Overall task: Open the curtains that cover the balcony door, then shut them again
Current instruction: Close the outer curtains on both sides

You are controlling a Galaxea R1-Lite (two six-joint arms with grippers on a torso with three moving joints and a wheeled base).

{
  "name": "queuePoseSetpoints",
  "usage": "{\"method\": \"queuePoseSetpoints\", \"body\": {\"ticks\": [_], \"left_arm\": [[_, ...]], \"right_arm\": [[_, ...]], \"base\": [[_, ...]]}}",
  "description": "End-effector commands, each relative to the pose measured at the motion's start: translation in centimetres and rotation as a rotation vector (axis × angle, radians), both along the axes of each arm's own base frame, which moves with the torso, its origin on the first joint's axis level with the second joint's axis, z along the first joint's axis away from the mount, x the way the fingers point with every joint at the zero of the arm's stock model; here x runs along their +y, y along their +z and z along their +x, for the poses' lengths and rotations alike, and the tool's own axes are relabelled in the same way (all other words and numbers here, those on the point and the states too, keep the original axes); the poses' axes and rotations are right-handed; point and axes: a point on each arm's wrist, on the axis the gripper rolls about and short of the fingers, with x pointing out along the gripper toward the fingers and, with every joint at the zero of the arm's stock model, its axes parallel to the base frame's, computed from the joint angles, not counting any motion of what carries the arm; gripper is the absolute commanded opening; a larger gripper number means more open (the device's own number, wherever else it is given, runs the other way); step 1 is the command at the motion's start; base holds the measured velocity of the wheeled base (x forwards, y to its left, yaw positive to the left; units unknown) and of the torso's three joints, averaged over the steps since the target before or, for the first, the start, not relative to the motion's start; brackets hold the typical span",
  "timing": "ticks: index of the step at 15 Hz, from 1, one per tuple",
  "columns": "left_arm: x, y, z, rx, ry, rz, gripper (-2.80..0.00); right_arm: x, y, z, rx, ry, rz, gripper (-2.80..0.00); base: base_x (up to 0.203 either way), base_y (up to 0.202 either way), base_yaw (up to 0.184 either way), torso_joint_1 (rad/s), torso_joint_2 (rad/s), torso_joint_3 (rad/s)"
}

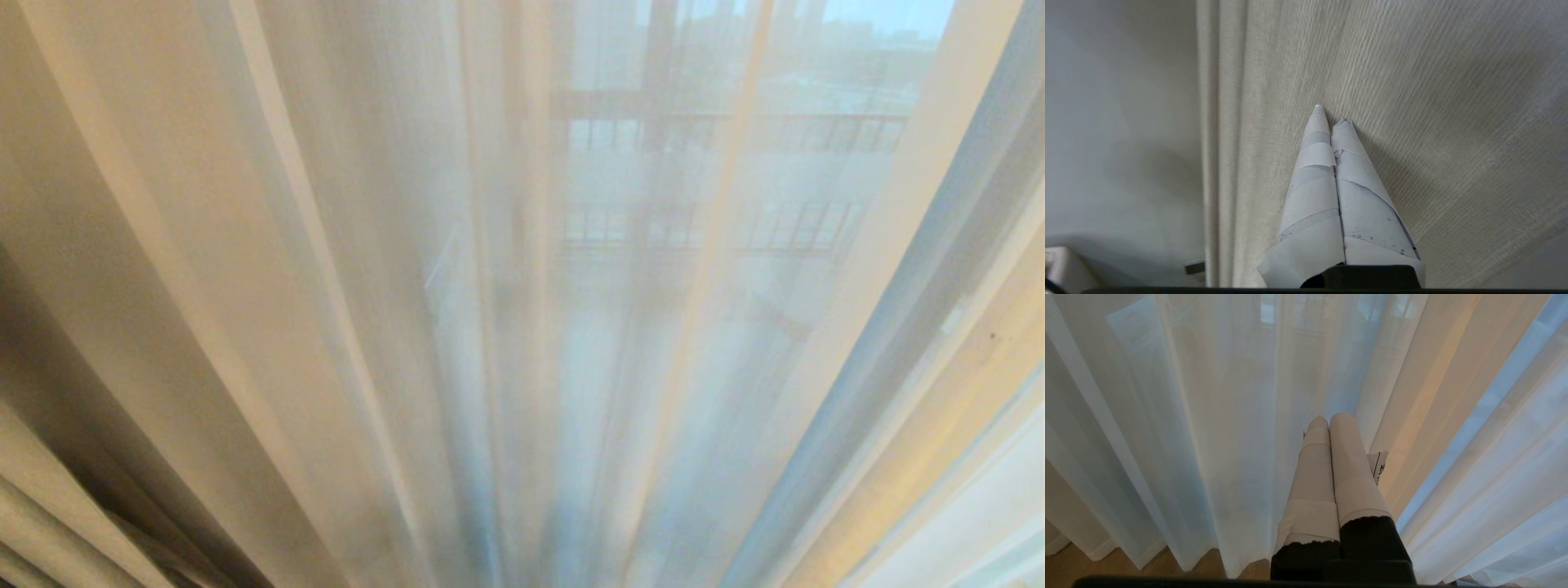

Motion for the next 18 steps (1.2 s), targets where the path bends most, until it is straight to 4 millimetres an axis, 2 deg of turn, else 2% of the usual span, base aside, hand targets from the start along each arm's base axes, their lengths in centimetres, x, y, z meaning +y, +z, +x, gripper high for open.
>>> {"method": "queuePoseSetpoints", "body": {"ticks": [1, 9, 18], "left_arm": [[0.4, -0.9, 0.6, 0.006, 0.0, -0.02, -2.8], [1.0, -2.5, 1.7, 0.03, -0.011, -0.045, -2.8], [0.6, -2.3, 2.1, 0.024, -0.046, -0.036, -2.8]], "right_arm": [[0.0, 0.0, 0.0, 0.001, 0.001, 0.0, -2.8], [0.0, 0.0, 0.0, 0.001, 0.0, -0.001, -2.8], [0.0, 0.0, 0.0, 0.001, 0.001, -0.001, -2.8]], "base": [[0.0, 0.0, 0.0, 0.0, 0.0, 0.0], [0.0, 0.0, 0.0, 0.0, 0.0, 0.0], [0.0, 0.0, 0.0, 0.0, 0.0, 0.0]]}}
